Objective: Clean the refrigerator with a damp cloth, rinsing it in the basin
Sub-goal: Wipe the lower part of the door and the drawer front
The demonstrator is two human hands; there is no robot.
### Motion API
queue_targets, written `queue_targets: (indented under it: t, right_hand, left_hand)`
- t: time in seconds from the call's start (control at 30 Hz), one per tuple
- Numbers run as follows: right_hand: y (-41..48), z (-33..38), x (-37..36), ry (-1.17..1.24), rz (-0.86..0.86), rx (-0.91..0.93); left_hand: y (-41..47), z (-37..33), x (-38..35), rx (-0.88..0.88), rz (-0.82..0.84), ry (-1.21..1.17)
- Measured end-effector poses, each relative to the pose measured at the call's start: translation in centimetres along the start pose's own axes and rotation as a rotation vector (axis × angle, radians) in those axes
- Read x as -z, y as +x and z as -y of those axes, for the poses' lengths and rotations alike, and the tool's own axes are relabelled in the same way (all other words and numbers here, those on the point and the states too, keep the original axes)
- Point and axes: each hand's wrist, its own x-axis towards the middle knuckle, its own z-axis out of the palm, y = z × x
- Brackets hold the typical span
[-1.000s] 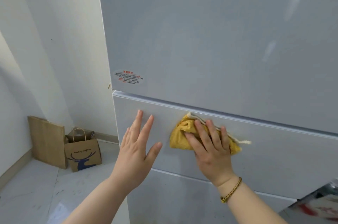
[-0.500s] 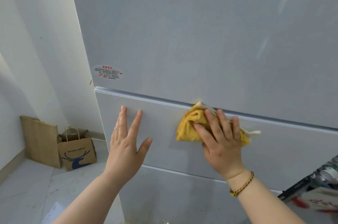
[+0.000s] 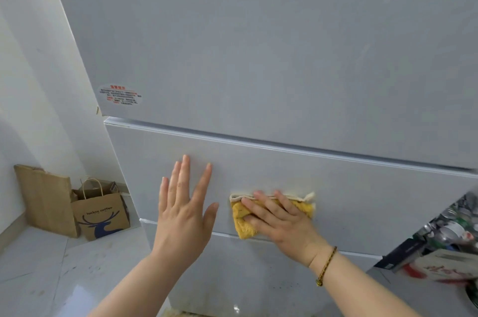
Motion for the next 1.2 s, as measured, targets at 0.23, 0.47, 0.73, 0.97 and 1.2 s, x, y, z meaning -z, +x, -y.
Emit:
queue_targets:
  t: [0.23, 0.47, 0.73, 0.97, 1.2]
  right_hand:
    - [-0.4, -3.6, 1.7, -0.011, -0.257, -0.438]
    - [-6.5, 0.2, -1.7, -0.015, 0.07, 0.027]
    - [-3.7, -6.5, 2.4, -0.014, -0.202, -0.297]
    - [-5.0, -4.6, 0.9, -0.032, -0.24, -0.461]
    - [-8.0, -5.8, 1.2, -0.052, -0.048, -0.089]
  left_hand:
    - [0.2, -2.8, -2.8, -0.071, -0.088, 0.025]
    - [0.4, -2.2, -3.4, -0.092, -0.16, 0.14]
    - [0.2, -3.3, -3.8, -0.046, -0.184, 0.148]
    - [-0.3, -6.2, -4.0, -0.067, -0.196, 0.084]
    - [0.1, -9.7, -4.9, -0.273, -0.194, 0.054]
